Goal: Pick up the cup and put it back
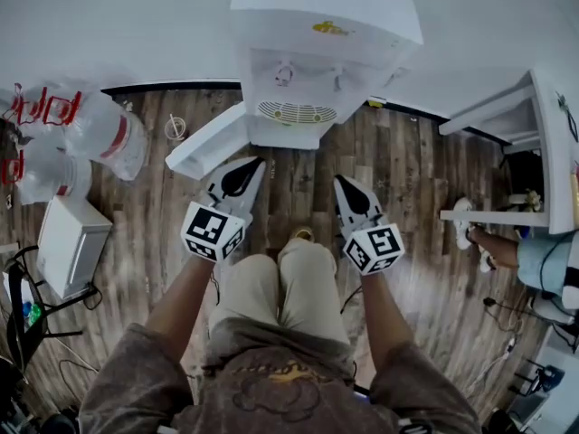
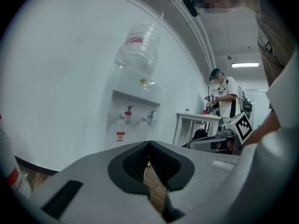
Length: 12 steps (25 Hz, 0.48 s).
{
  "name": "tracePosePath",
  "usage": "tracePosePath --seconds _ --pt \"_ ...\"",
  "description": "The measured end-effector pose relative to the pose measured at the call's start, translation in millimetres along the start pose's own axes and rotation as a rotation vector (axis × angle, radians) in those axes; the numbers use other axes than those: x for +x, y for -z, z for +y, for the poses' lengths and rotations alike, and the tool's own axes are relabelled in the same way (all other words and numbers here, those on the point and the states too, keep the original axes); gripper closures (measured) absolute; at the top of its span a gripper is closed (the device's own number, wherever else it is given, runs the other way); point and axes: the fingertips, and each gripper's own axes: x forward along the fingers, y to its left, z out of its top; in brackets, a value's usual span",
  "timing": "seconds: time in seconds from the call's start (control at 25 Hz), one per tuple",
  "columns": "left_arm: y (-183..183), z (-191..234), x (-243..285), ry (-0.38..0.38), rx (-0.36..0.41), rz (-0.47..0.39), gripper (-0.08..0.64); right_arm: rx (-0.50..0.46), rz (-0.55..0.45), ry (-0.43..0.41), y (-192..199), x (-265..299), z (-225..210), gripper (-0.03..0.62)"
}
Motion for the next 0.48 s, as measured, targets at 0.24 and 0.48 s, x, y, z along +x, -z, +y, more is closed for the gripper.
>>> tracePosePath --seconds 0.24,0.48 --pt "64.8 22.9 26.5 -0.004 -0.001 -0.019 0.557 0.0 -0.011 -0.01 64.1 30.2 -27.4 0.591" --pt "124.7 41.3 42.5 0.005 0.009 -0.038 0.557 -0.024 -0.037 -0.018 120.4 54.2 -45.9 0.592"
